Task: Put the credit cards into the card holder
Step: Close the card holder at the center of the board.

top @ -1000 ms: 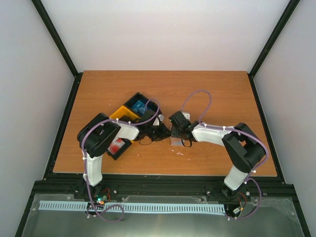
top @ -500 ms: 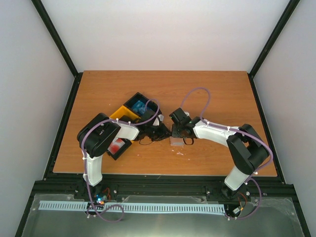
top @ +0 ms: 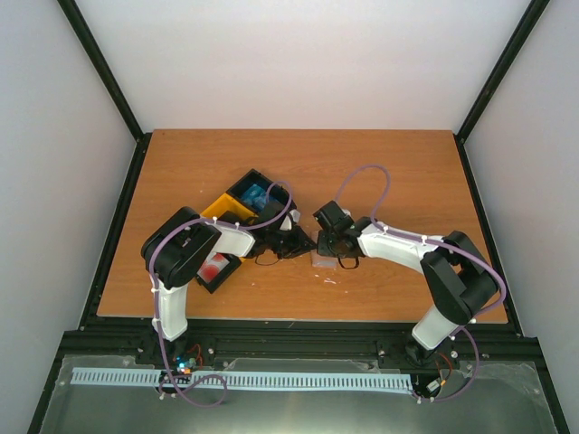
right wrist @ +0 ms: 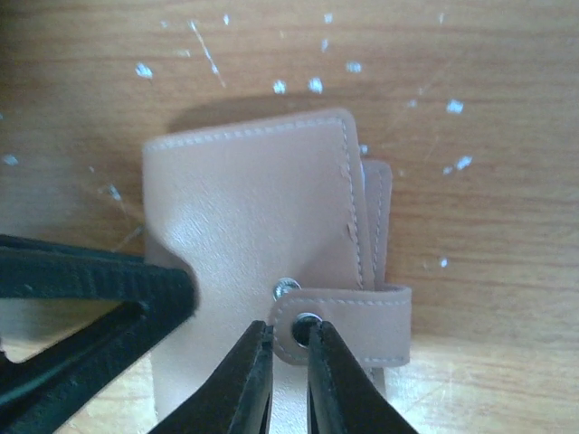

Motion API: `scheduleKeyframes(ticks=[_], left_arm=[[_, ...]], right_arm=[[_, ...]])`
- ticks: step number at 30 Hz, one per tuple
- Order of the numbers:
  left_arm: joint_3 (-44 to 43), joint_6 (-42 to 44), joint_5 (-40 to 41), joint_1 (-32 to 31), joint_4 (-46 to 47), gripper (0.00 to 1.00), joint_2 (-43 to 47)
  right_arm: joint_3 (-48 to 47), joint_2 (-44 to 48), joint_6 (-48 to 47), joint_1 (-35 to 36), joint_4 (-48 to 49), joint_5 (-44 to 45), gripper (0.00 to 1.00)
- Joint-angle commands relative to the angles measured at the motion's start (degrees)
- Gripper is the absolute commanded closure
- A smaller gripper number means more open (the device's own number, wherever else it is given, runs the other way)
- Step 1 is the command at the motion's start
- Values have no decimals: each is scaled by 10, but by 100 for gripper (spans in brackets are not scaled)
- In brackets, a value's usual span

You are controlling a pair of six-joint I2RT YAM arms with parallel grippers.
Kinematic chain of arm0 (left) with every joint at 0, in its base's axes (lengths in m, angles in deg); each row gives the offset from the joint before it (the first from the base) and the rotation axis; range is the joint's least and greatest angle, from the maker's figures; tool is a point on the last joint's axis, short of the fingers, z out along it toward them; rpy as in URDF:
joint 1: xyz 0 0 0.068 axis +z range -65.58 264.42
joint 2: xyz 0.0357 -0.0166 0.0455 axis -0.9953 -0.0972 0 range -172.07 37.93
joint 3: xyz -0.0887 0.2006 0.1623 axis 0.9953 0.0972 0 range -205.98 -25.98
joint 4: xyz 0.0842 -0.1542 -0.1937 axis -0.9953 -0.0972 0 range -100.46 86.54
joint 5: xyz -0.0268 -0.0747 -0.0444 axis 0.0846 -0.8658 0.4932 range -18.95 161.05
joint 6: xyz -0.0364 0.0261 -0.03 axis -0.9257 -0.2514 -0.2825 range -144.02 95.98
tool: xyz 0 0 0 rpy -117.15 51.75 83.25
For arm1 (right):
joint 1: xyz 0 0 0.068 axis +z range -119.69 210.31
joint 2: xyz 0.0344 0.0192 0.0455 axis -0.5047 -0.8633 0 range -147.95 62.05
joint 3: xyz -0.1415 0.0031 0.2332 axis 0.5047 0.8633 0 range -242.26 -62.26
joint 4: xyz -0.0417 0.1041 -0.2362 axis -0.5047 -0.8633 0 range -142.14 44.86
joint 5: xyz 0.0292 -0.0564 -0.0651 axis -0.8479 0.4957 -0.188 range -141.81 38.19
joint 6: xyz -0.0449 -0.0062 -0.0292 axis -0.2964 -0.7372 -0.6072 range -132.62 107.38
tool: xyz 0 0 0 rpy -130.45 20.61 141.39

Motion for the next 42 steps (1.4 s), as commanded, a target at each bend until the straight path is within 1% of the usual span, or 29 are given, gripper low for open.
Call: scheduleKeyframes(ticks=[1, 7, 12, 14, 16, 20, 23, 26, 27, 29, 31, 34, 37, 42], left_arm=[[32, 16, 39, -11, -109, 84, -38], [32, 16, 39, -10, -109, 83, -39], [35, 18, 41, -11, -109, 83, -30], [38, 21, 47, -11, -110, 82, -16], [43, 27, 58, -11, -118, 79, 8], [46, 47, 86, -11, -148, 70, 56], [51, 66, 93, -17, -163, 63, 86], [68, 70, 98, -25, -164, 58, 119], [77, 67, 100, -27, -161, 57, 132], [99, 57, 100, -29, -141, 55, 161], [122, 43, 97, -29, -111, 51, 188], [144, 28, 109, -29, -83, 46, 207], [159, 18, 114, -29, -46, 44, 212], [180, -26, 113, -29, 1, 44, 209]], right_arm=[[24, 14, 33, -7, 21, -17, 87], [38, 8, 31, -16, 54, -33, 87], [58, 9, 25, -25, 113, -51, 86], [67, 18, 21, -31, 132, -60, 87], [74, 43, 19, -34, 135, -57, 86], [87, 106, 22, -46, 107, -42, 84], [102, 145, 15, -52, 78, -32, 77], [94, 158, -19, -51, 18, -21, 70], [86, 161, -31, -50, -6, -7, 69], [69, 166, -55, -37, -47, 47, 63], [53, 158, -69, -28, -74, 77, 58], [35, 125, -72, 0, -90, 116, 56], [11, 91, -62, 33, -116, 158, 52], [-11, 51, -58, 55, -130, 168, 51]])
